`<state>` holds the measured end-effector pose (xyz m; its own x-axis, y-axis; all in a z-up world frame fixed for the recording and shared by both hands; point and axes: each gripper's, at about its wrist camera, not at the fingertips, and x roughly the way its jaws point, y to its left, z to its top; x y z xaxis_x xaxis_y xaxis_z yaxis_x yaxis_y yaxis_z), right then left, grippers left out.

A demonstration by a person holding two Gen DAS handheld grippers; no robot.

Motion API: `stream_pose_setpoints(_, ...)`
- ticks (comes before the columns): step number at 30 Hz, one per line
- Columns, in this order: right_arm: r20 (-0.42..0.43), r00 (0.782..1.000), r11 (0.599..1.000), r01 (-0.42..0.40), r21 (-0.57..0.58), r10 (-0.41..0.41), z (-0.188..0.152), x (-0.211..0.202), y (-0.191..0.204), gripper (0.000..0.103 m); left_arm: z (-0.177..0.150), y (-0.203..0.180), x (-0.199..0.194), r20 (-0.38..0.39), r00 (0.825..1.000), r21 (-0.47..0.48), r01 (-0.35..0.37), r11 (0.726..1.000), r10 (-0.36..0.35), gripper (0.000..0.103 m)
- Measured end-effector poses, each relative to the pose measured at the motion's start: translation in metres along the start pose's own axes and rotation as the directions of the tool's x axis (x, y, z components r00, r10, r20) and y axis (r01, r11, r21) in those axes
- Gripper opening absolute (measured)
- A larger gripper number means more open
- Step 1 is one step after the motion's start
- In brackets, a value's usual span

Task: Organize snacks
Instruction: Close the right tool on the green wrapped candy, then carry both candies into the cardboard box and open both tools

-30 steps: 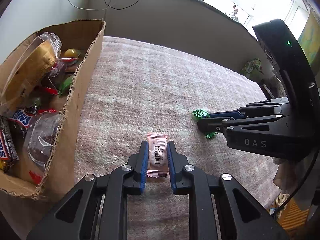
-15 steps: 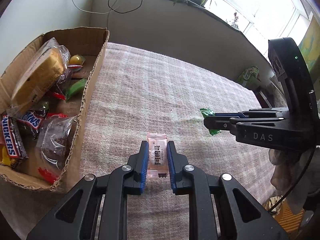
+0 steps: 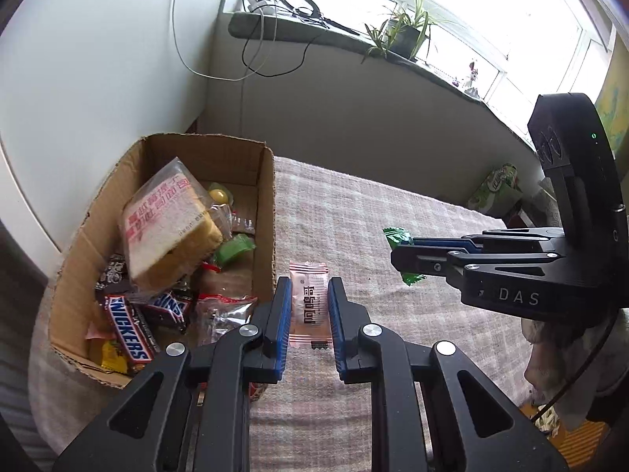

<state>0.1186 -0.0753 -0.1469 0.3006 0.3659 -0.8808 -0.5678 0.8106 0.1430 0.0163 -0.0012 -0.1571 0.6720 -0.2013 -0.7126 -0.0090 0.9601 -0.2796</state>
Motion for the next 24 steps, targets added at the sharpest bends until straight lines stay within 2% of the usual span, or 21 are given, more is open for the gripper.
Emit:
stream_pose_setpoints(6, 0.001, 0.999, 0.997, -0.042, -0.060, 0.042, 0.016, 0.011, 0.041, 0.019, 0.002, 0.031, -0.019, 0.031, 0.998, -0.030, -0.054, 0.998, 0.055, 0.017)
stream_pose_setpoints(14, -0.023, 0.997, 0.991, -0.077, -0.108, 0.075, 0.023, 0.035, 0.076, 0.019, 0.007, 0.078, -0.032, 0.045, 0.991, -0.098, -0.123, 0.988, 0.128, 0.017)
stream_pose_setpoints(17, -0.025, 0.997, 0.991, -0.080, -0.111, 0.078, 0.028, 0.039, 0.081, 0.019, 0.009, 0.093, -0.035, 0.045, 0.989, -0.135, -0.133, 0.982, 0.140, 0.017)
stream_pose_setpoints(24, 0.003, 0.998, 0.993, -0.063, -0.100, 0.063, 0.057, 0.045, 0.077, 0.019, 0.027, 0.114, -0.028, 0.047, 0.988, -0.157, -0.136, 0.978, 0.145, 0.017)
